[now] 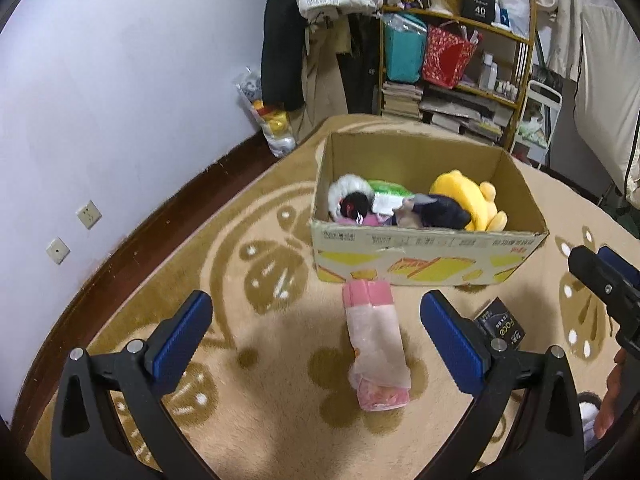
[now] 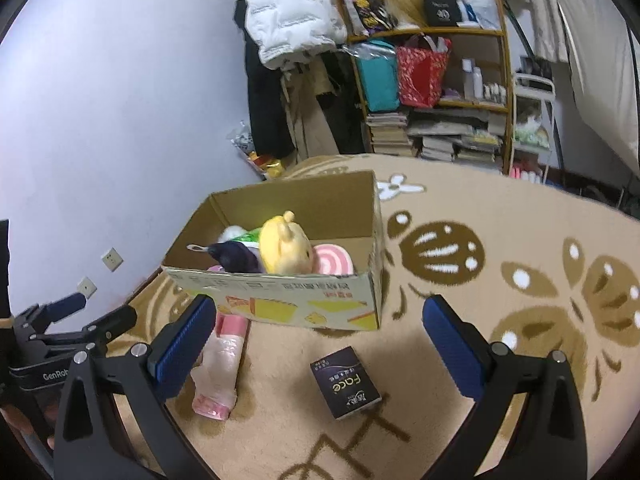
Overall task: Organize soft objects
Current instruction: 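Withdraw both tools from the box toward the bottle and black box, then grasp the pink-capped wrapped bottle with the left tool while the right tool grasps the black Face box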
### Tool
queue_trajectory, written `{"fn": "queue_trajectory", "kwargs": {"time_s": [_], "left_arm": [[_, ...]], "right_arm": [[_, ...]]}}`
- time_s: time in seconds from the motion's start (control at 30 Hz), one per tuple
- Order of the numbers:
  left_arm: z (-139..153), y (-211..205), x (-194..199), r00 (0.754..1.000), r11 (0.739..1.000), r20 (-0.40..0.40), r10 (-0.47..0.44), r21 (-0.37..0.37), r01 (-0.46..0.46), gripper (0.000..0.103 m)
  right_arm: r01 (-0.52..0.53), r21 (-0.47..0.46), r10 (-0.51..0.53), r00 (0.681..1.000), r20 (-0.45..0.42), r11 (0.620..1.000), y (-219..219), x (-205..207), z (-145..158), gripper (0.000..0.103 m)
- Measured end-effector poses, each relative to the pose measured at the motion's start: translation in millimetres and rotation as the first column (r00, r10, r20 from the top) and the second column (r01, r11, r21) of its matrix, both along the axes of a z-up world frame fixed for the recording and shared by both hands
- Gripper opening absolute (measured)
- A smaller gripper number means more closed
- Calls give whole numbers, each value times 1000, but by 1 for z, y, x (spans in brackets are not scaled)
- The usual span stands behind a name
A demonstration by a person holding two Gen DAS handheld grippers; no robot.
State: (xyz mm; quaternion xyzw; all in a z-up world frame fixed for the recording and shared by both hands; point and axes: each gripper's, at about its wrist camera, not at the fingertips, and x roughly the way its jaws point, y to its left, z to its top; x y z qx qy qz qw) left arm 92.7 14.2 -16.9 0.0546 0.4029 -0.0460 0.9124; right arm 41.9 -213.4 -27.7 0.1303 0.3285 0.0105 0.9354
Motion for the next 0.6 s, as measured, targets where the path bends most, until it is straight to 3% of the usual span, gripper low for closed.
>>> {"fn": "queue_trajectory", "kwargs": {"time_s": [0.13, 0.6], "left_arm": [[-8, -4, 5, 999, 1000, -28, -18, 7, 18, 103], [-49, -10, 26, 985, 999, -171, -34, 20, 37, 103]], "right_arm": [[35, -22, -35, 999, 7, 999, -2, 3, -3, 103], [19, -54, -27, 989, -145, 998, 3, 19, -51, 103]]}}
